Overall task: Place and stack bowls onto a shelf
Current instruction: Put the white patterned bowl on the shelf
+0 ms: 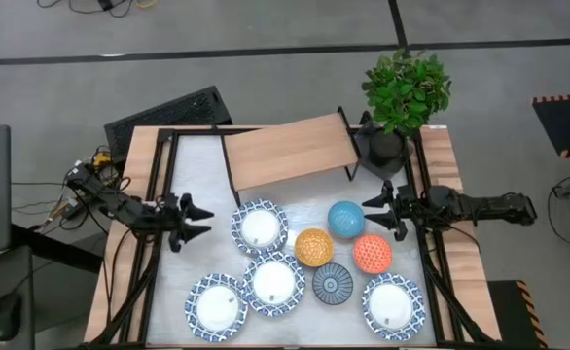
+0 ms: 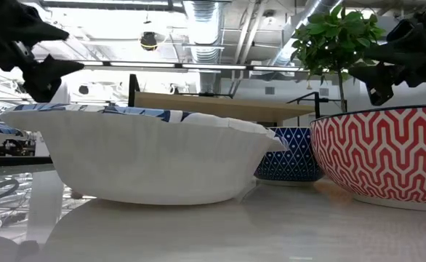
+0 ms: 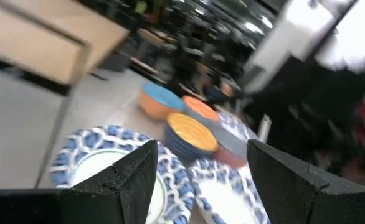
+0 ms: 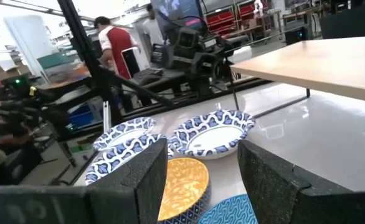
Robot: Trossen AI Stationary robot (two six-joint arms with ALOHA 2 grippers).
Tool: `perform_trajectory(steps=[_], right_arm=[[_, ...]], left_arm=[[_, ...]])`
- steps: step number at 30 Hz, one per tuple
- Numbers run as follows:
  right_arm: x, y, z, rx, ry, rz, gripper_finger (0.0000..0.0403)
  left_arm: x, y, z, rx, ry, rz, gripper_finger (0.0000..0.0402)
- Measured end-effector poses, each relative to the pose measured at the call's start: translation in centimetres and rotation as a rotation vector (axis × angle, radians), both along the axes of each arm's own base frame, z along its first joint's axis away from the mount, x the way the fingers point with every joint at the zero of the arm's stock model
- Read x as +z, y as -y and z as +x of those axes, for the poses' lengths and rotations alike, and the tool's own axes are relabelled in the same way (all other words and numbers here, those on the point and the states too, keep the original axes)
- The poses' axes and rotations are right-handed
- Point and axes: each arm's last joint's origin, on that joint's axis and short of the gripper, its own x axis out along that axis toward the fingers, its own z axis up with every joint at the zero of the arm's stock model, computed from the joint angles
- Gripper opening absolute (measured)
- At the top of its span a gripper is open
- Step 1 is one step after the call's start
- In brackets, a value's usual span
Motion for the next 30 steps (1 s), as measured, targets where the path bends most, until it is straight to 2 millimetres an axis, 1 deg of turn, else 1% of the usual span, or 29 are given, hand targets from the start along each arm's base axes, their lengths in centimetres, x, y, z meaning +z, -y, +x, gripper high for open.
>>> perform_trajectory(steps=[5,9,12,15,23,26,30], right_arm=[[0.0,0.1,0.0,-0.016,0.001,0.000,0.0221],[0.0,0.1,0.0,-0.015,0.002,0.000,0.0221],[0.0,0.1,0.0,-0.012,0.002,0.031,0.0221],[0.0,0.0,0.0,0.006,-0.001,0.155,0.0221],[0.0,0.0,0.0,0.014,-0.008,0.368,0.0221],[0.1,0.0,0.0,0.011,-0.007,0.405,0.0221],[0.2,0.1,0.0,-0.003,0.008,0.486,0.0221]], left_arm=[[1.2,-0.4,-0.2,0.104,0.148,-0.314,0.0232],[2.1,-0.8,-0.4,0.164,0.252,-0.457,0.0232],[2.4,-1.0,-0.6,0.215,0.286,-0.506,0.0232],[2.6,-1.1,-0.6,0.215,0.317,-0.580,0.0232],[3.5,-1.3,-1.0,0.208,0.425,-0.723,0.0232],[4.0,-1.4,-1.2,0.208,0.465,-0.712,0.0232],[4.3,-1.3,-1.0,0.215,0.477,-0.684,0.0232]])
